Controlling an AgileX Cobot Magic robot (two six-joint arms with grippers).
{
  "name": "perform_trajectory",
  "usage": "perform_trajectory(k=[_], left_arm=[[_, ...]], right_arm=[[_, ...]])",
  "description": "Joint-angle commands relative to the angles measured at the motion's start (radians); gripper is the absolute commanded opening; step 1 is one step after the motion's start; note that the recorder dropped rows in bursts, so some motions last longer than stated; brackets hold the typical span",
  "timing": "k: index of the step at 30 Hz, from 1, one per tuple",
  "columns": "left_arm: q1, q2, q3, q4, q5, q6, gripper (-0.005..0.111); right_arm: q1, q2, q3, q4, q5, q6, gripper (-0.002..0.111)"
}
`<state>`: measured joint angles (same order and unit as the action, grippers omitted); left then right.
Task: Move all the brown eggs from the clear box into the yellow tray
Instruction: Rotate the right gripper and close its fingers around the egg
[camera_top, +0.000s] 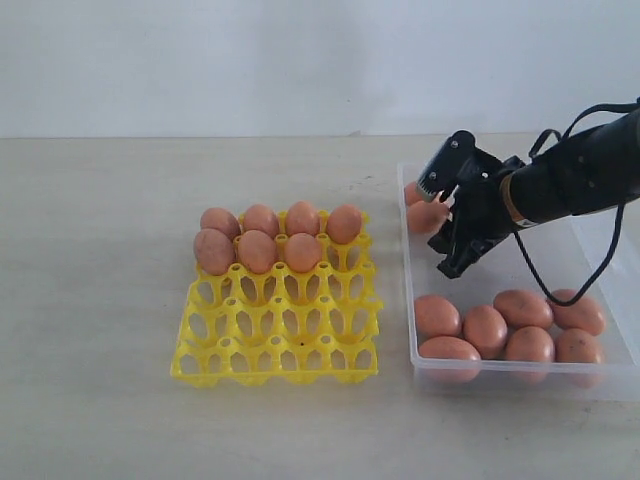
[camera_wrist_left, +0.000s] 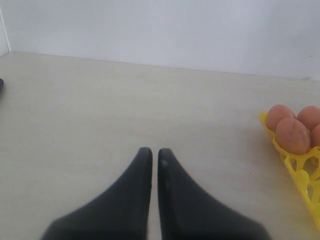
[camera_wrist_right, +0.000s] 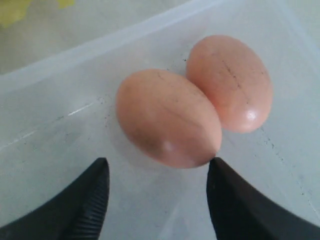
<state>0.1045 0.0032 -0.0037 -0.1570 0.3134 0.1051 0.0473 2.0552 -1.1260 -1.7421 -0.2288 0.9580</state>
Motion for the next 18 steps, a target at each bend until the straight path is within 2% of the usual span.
perform_trajectory(k=[1,4,6,18], left_arm=[[0.003,-0.003,0.004,-0.001,-0.002,0.004,0.004],[0.003,-0.003,0.004,-0.001,-0.002,0.004,0.004],[0.003,-0.003,0.004,-0.001,-0.002,0.004,0.004],[0.003,-0.003,0.004,-0.001,-0.002,0.004,0.004]], right_arm=[[-0.006,0.002,-0.003,-0.002,-0.037,-0.075,0.051],[-0.006,0.002,-0.003,-0.002,-0.046,-0.079,0.064],[-0.006,0.002,-0.003,-0.002,-0.046,-0.086,0.069],[-0.006,-0.062,-0.003,-0.002,-0.068,-0.087,0.068]])
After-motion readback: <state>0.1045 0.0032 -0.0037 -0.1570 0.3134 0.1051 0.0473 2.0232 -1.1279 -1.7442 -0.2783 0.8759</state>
